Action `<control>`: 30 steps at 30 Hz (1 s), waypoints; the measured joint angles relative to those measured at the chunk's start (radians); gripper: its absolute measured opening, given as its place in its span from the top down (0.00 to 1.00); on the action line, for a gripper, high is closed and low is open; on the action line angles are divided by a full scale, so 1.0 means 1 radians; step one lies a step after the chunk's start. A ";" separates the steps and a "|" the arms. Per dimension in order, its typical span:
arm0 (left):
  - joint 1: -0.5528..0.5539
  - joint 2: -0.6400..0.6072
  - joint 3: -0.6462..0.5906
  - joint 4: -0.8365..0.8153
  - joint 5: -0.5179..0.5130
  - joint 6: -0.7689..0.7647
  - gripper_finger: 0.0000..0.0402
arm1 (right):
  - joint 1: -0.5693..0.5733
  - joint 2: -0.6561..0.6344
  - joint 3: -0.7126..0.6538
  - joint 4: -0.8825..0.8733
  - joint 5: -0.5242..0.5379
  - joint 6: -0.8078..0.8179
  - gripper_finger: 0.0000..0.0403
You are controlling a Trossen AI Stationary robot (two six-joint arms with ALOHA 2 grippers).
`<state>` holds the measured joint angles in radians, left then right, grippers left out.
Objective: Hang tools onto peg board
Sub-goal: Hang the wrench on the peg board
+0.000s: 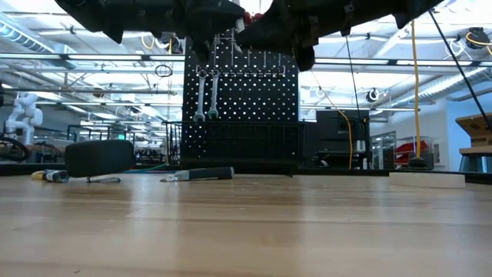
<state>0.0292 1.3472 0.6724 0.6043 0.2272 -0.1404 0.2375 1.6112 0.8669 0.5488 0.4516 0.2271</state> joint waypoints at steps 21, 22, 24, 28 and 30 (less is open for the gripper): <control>-0.047 0.008 0.000 0.094 -0.001 0.070 0.89 | 0.046 0.001 0.000 0.154 0.069 -0.072 0.98; -0.049 0.008 0.000 0.094 0.000 0.077 0.92 | 0.046 0.001 0.000 0.156 0.068 -0.072 0.98; -0.051 0.008 0.000 0.098 0.000 0.079 0.97 | 0.047 0.001 0.000 0.164 0.068 -0.072 0.98; -0.053 0.008 0.000 0.100 0.001 0.095 0.97 | 0.046 0.001 0.000 0.166 0.068 -0.074 0.98; -0.056 0.008 0.000 0.100 0.000 0.102 0.97 | 0.047 0.001 0.000 0.166 0.065 -0.075 0.98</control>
<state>-0.0271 1.3552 0.6727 0.7044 0.2276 -0.0388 0.2840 1.6123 0.8665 0.7144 0.5168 0.1524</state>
